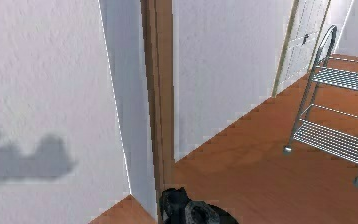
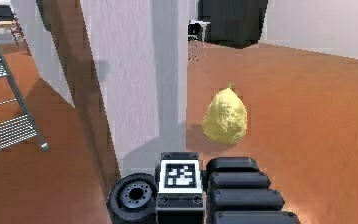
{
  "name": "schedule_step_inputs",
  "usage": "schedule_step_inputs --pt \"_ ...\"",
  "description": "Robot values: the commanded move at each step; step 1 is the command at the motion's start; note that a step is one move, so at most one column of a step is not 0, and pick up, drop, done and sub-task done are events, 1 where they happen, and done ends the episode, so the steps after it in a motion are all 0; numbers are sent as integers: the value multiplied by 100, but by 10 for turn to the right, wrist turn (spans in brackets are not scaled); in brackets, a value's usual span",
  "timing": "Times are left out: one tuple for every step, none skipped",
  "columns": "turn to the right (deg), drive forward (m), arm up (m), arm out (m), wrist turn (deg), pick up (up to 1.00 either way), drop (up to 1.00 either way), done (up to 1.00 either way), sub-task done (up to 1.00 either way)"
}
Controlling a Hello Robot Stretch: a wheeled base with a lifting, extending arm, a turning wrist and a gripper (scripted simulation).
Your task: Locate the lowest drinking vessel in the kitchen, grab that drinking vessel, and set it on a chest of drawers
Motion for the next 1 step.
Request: schedule_step_inputs --pt "120 0 0 0 0 0 0 0 0"
